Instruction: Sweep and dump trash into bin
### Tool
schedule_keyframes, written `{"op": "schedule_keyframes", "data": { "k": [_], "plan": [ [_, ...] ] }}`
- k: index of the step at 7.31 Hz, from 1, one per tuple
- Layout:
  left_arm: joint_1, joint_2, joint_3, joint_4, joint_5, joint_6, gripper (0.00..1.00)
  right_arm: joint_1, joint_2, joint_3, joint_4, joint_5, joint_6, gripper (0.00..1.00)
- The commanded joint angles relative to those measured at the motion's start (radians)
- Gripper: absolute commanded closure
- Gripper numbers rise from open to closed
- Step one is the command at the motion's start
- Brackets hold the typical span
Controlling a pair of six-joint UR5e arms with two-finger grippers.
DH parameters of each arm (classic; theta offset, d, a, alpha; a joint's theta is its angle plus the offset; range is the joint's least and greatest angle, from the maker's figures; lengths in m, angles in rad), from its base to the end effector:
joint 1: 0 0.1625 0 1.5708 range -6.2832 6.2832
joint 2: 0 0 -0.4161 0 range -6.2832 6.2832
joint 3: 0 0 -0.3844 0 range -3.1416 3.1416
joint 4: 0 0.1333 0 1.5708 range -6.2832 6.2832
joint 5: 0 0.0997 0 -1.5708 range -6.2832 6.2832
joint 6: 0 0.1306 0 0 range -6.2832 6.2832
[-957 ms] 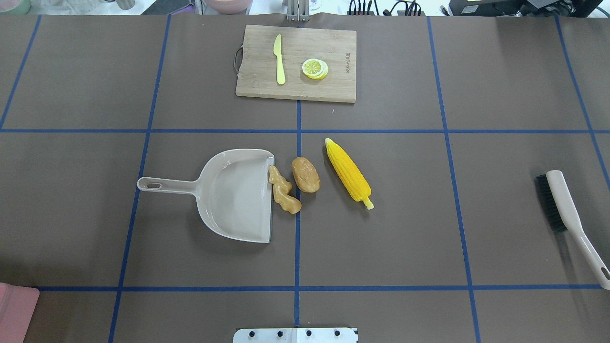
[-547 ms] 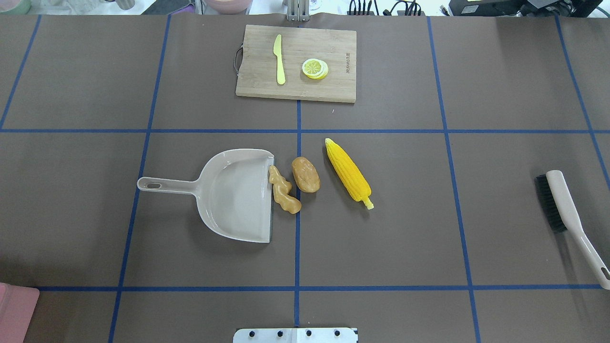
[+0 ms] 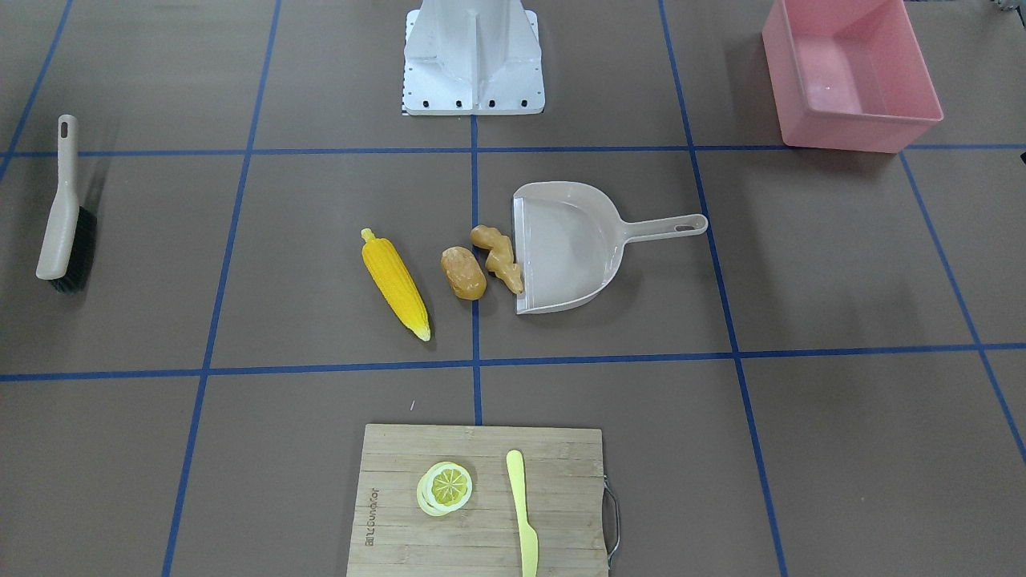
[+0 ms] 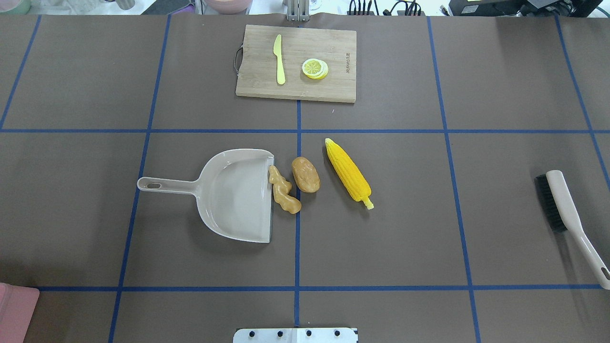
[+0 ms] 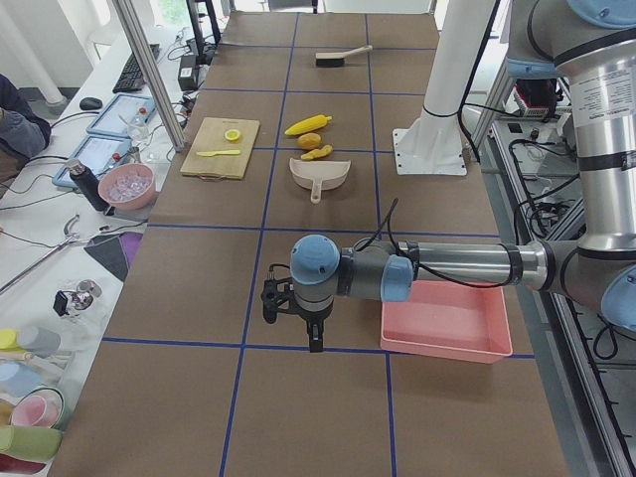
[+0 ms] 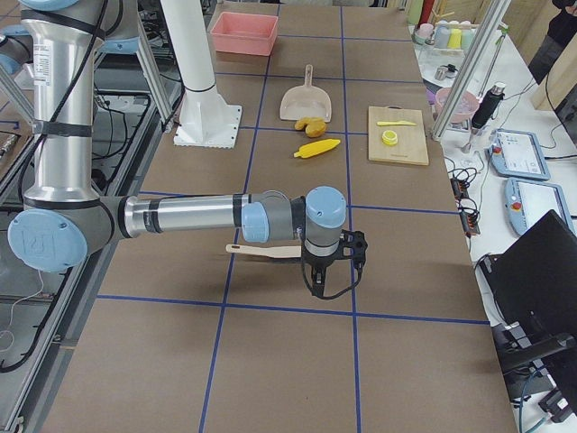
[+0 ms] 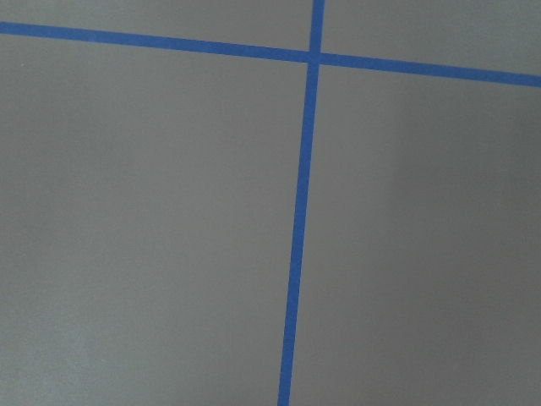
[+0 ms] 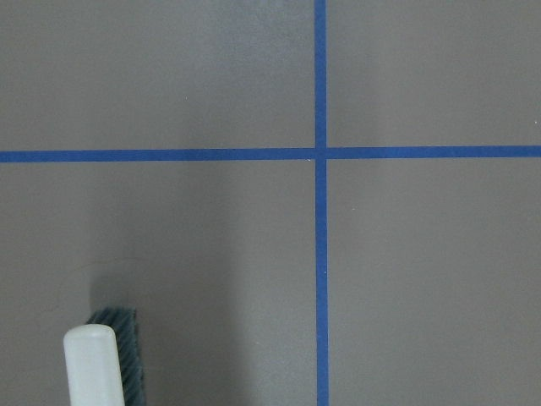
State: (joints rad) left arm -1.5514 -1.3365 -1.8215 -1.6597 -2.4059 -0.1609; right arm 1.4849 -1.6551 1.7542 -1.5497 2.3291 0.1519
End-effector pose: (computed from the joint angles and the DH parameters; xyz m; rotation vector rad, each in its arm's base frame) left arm -0.0288 -0.3967 0.6376 0.0236 0.8401 -0.0891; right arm 0.0041 -0.4599 0.6213 0.0237 -0.7655 0.0172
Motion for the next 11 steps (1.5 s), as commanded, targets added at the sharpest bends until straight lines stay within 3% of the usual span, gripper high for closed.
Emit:
{"op": "schedule_keyframes", "data": {
  "k": [1,3,4,5,7,9,11],
  "plan": [
    [-0.004,-0.016,-0.063,-0.012,-0.021,0.006,0.02,-0.044,-0.014,0.033,-0.001,0.012,0.001,0.0],
    [0.002,-0.068,-0.085,-0.028,-0.022,0.007,0.02,-0.111,-0.055,0.132,0.0,0.044,0.039,0.0],
    [0.031,-0.111,-0.097,-0.034,-0.051,0.007,0.02,-0.161,-0.086,0.213,0.002,0.042,0.18,0.0],
    [0.08,-0.143,-0.122,-0.048,-0.111,0.009,0.02,-0.216,-0.139,0.249,0.092,0.032,0.257,0.0],
    [0.266,-0.215,-0.11,-0.179,-0.127,0.014,0.02,-0.357,-0.289,0.234,0.482,-0.029,0.486,0.0],
    [0.417,-0.24,-0.088,-0.378,-0.122,0.128,0.02,-0.472,-0.331,0.208,0.592,-0.088,0.586,0.0],
    [0.499,-0.314,-0.038,-0.433,-0.104,0.463,0.02,-0.508,-0.365,0.116,0.693,-0.08,0.597,0.0]
  ]
}}
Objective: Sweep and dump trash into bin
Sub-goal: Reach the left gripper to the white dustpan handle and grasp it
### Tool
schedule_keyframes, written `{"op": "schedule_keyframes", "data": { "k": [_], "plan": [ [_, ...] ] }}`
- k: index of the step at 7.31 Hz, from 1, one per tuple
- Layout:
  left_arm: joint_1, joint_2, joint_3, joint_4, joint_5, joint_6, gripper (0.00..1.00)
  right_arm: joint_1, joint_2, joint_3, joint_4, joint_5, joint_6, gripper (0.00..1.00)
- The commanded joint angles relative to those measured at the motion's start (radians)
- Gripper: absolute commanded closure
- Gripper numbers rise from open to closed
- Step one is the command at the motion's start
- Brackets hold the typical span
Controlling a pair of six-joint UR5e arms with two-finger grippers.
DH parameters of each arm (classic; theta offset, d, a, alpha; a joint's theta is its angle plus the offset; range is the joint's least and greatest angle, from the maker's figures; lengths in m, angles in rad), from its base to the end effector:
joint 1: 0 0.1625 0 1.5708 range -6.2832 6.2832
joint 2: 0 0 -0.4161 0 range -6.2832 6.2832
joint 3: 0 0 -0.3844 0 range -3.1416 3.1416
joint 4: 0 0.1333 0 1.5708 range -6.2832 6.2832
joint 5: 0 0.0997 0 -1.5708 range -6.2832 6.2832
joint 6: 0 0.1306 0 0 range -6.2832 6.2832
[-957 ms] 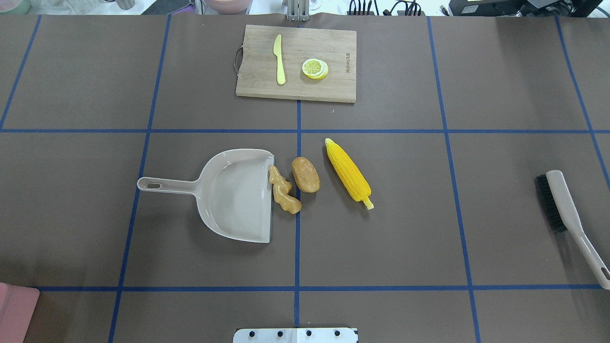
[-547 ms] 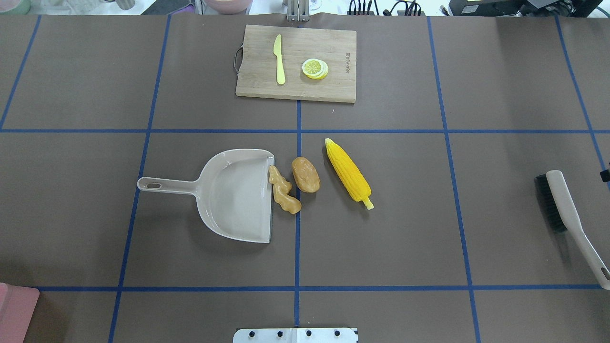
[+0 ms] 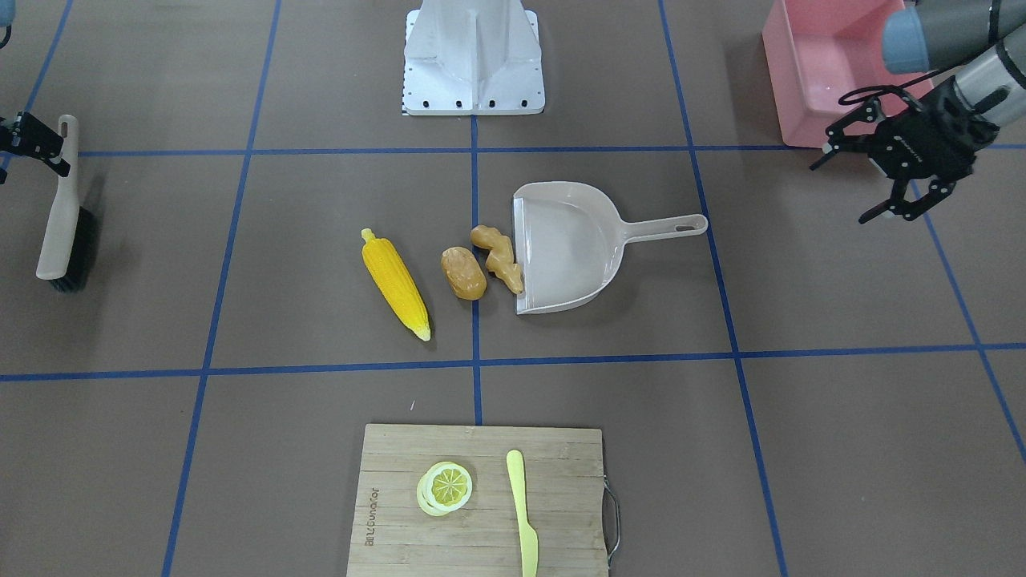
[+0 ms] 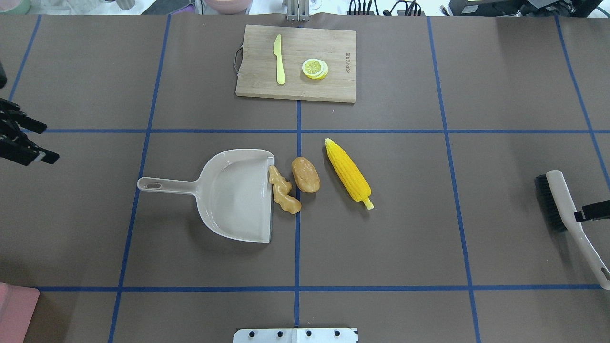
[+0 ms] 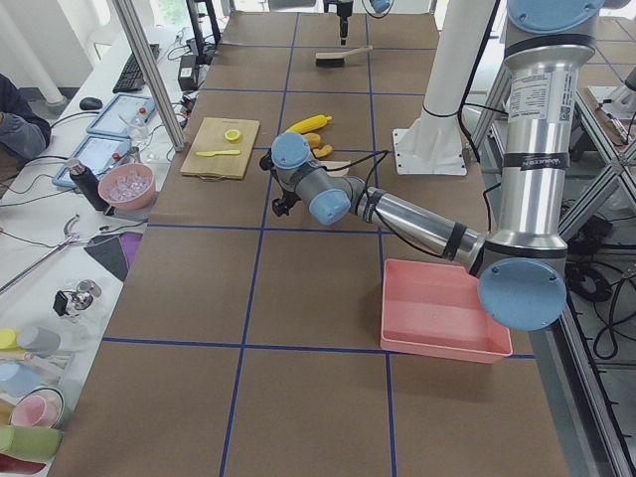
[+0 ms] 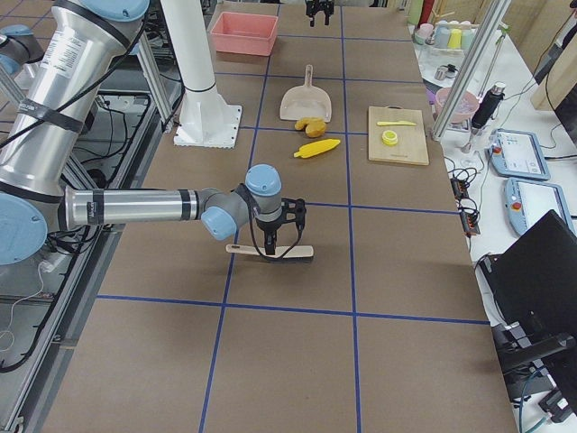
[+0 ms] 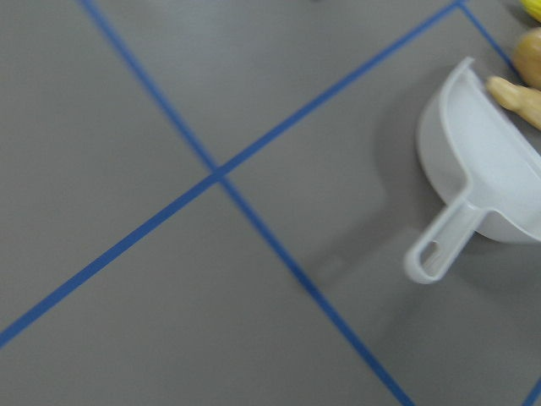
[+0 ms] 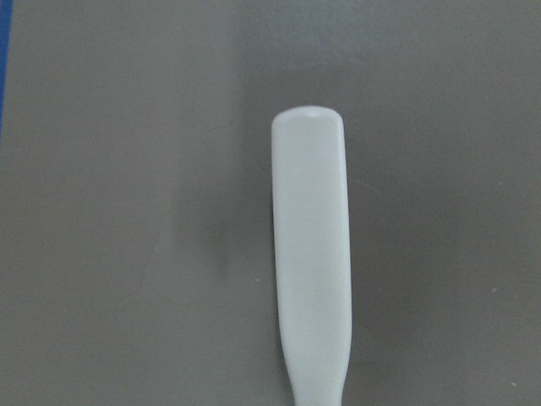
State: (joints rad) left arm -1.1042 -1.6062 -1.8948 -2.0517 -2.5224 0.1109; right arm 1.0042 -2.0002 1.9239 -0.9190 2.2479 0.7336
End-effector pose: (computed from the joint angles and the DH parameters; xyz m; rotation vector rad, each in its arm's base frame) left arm 0.1998 -0.4565 0.4195 0.6242 1.0497 0.9051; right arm -0.1439 -0.3222 0.6013 0.0419 -0.8572 -0.0381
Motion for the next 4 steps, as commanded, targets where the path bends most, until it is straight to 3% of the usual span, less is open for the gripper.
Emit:
{"op": "schedule_keyframes", "data": {
  "k": [1,3,4],
  "plan": [
    [0.061,-0.066,0.04,-0.042,0.033,0.327,0.02,-0.045,-0.023,-0.06,0.065,0.004,0.035,0.0],
    [0.113,-0.057,0.08,-0.044,0.19,0.44,0.02,-0.128,-0.023,-0.055,0.066,-0.008,0.101,0.0],
    [0.118,-0.066,0.086,-0.036,0.218,0.437,0.02,-0.165,-0.022,-0.052,0.066,-0.04,0.108,0.0]
  ]
}}
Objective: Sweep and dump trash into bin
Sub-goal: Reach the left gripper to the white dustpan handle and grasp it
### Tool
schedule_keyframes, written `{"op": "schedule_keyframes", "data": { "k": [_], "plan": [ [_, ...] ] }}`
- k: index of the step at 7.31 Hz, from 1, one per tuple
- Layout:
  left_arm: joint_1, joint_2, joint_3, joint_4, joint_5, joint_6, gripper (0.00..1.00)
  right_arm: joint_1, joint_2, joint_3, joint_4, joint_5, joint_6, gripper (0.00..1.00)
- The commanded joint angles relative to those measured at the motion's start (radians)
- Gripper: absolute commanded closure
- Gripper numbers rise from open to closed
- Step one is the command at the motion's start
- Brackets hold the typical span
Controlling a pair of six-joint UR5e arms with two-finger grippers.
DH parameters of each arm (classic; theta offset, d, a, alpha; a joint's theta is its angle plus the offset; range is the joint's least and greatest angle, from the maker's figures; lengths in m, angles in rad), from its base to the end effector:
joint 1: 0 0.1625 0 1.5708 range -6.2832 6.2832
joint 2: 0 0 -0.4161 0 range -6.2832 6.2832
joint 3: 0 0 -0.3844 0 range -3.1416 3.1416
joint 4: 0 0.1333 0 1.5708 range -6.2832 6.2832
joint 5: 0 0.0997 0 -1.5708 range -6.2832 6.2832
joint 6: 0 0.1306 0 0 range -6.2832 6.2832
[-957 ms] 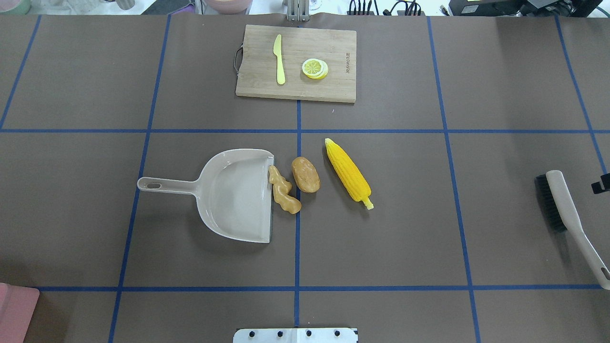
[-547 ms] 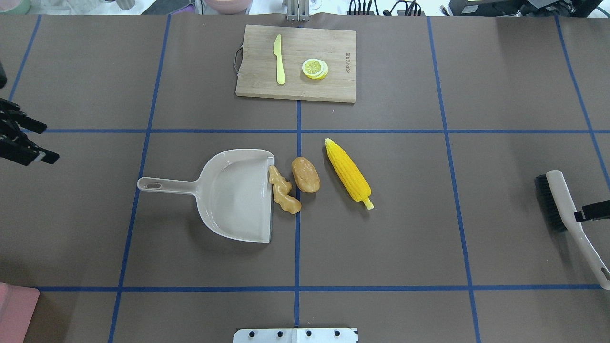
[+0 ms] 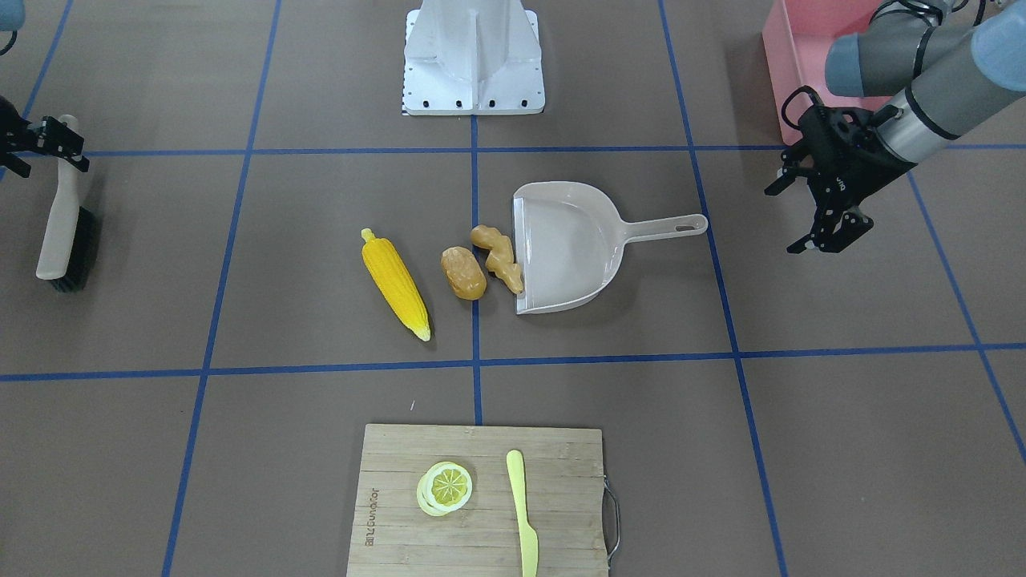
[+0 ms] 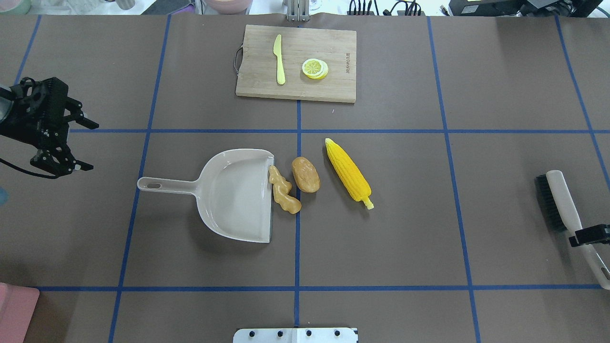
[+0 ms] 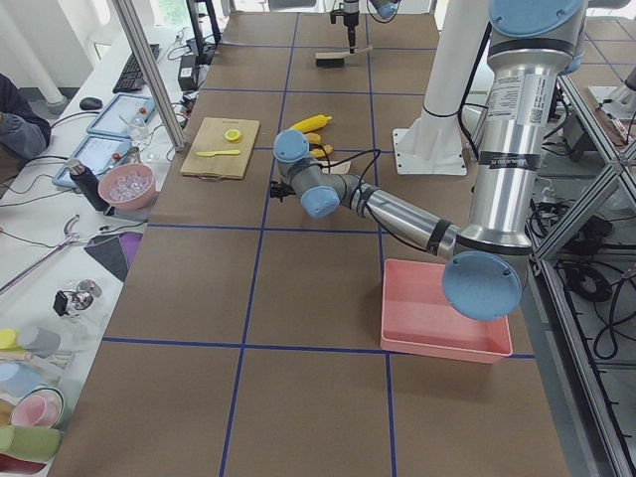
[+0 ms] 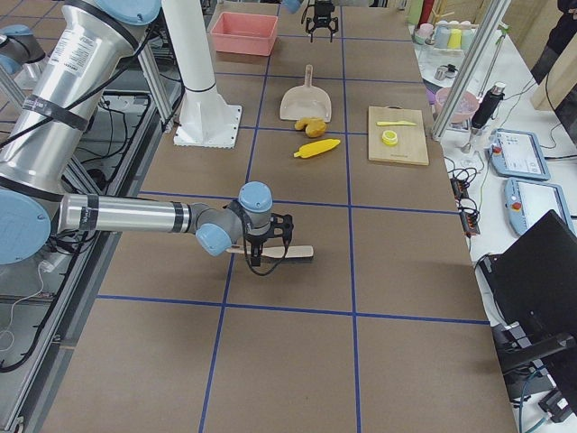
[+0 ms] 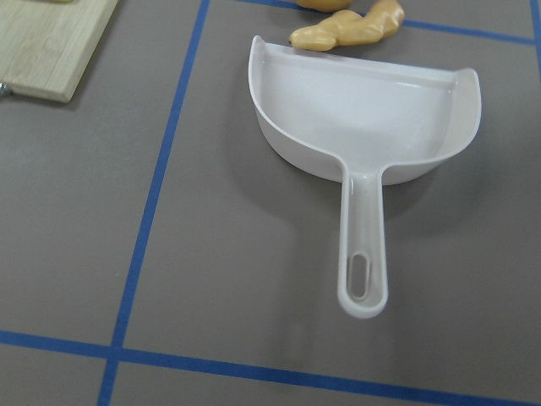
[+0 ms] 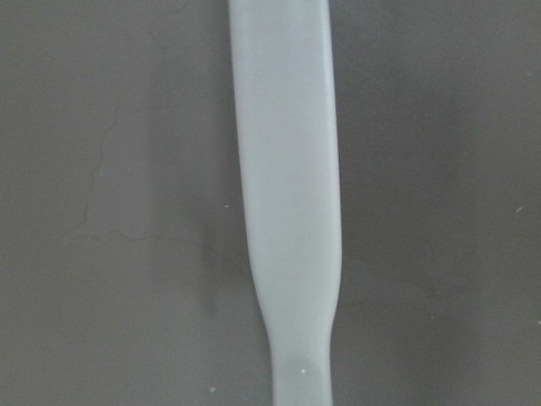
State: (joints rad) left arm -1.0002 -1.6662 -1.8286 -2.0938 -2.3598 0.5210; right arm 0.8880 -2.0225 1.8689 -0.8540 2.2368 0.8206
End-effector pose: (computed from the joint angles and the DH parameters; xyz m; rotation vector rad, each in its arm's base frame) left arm 0.2547 -0.4720 0.4260 0.8769 0.8191 1.3130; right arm -0.1721 -0.2949 0.6293 -0.0465 -0.8423 -0.0580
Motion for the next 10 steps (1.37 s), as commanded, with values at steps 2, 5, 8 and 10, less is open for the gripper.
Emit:
{"op": "schedule_keyframes", "data": {
  "k": [2,5,8,10],
  "plan": [
    [0.04,-0.043,0.006,0.003,0.08,0.011,0.02,-0.139,-0.002,-0.001,0.0,-0.094,0.064,0.0],
    [0.128,-0.038,-0.02,0.008,0.097,-0.131,0.02,-0.138,-0.019,0.003,-0.003,-0.083,0.066,0.0],
    [0.185,-0.02,-0.055,0.006,0.176,-0.162,0.02,-0.132,-0.064,0.022,0.0,-0.025,0.066,0.07],
    [0.247,-0.021,-0.024,-0.006,0.252,-0.18,0.02,-0.126,-0.062,0.023,0.0,-0.012,0.054,0.2]
  ]
}}
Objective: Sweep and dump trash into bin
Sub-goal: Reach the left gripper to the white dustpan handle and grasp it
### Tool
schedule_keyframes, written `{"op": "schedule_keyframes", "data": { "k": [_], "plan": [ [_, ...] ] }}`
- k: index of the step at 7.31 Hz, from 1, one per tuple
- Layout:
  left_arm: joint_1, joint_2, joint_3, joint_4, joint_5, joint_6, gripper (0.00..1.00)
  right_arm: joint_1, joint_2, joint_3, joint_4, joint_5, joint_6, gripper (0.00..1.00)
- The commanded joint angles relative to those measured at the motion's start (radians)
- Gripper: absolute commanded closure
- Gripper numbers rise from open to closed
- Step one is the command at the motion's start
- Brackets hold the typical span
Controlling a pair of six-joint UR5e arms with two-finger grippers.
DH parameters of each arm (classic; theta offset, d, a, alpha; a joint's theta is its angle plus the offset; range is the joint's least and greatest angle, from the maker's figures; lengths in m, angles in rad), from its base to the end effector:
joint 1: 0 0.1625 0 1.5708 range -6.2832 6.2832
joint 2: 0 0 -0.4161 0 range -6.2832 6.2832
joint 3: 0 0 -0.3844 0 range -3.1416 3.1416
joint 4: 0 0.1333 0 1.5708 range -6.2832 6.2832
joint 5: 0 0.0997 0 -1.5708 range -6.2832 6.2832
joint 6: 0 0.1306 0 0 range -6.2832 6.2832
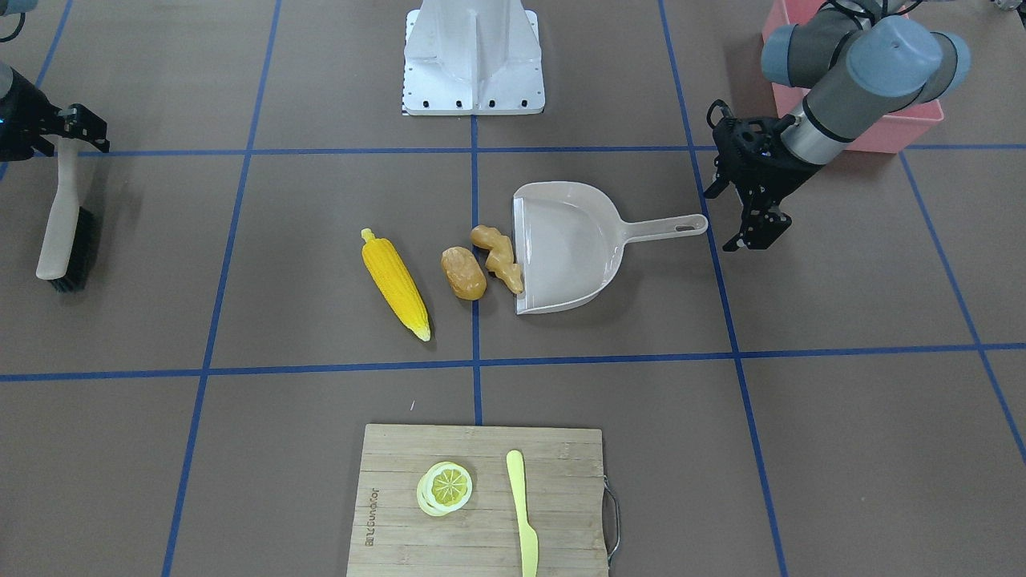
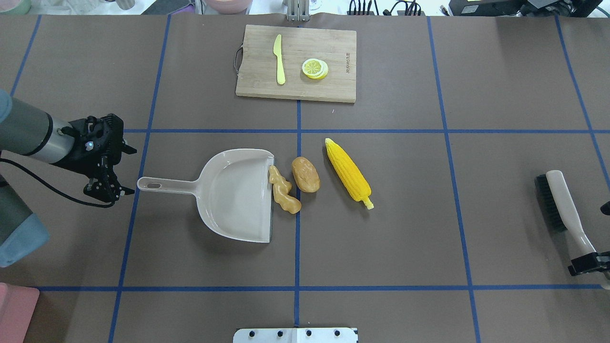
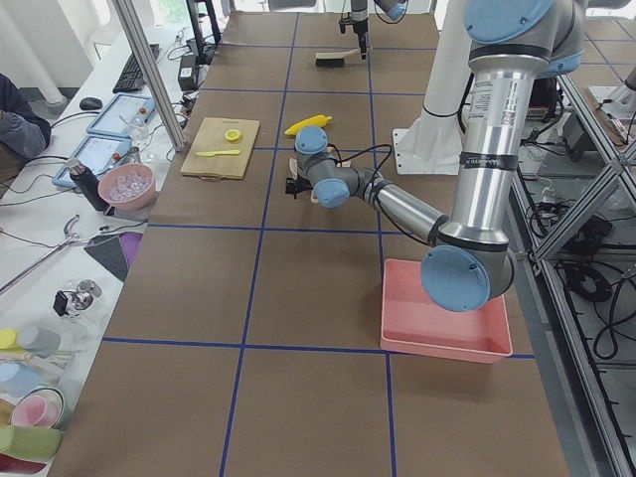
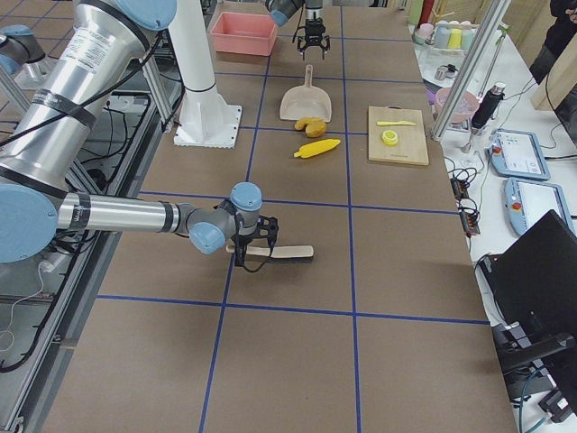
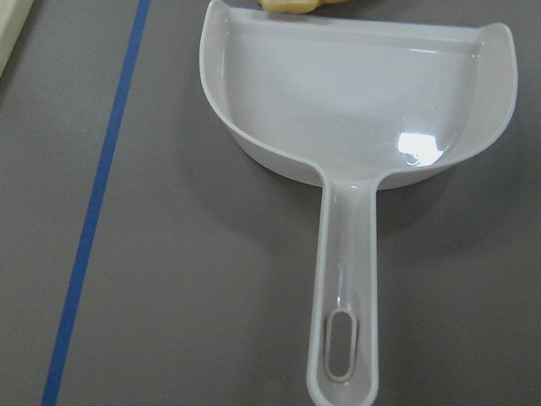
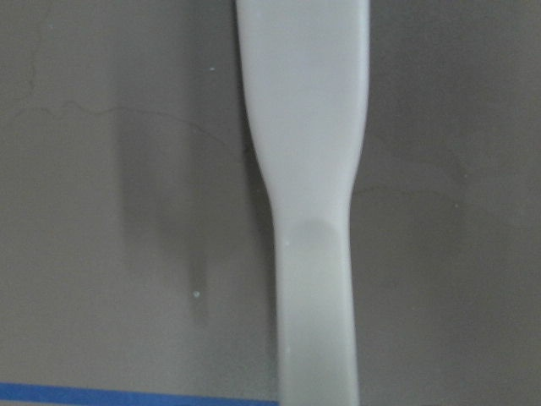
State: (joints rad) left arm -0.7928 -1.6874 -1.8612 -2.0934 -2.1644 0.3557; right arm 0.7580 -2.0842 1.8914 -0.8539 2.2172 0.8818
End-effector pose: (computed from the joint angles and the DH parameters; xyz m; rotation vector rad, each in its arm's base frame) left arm 0.3416 -0.4325 0.4085 0.8275 0.7846 1.2937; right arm -0.1886 -0.2538 0.6390 -0.1384 -0.7962 -0.1041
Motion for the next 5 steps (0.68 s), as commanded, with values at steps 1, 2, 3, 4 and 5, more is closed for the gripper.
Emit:
{"op": "schedule_keyframes", "data": {
  "k": [1,2,3,4,5],
  "plan": [
    [0.087,0.0,0.008,-0.019,0.058,-0.036,0.02,0.01,0.003,-0.005,-0.001,-0.008,-0.017,0.2],
    [0.105,-0.001,0.004,-0.074,0.054,-0.084,0.02,0.018,0.009,-0.009,-0.004,-0.031,-0.042,0.2],
    [0.147,-0.001,0.01,-0.098,0.061,-0.092,0.02,0.032,0.01,-0.011,-0.008,-0.043,-0.067,0.2],
    [0.155,-0.003,0.01,-0.105,0.084,-0.09,0.02,0.043,0.01,-0.011,-0.007,-0.044,-0.072,0.2],
    [0.155,-0.008,0.013,-0.102,0.086,-0.087,0.02,0.05,0.024,-0.011,-0.01,-0.045,-0.075,0.2]
  ]
}}
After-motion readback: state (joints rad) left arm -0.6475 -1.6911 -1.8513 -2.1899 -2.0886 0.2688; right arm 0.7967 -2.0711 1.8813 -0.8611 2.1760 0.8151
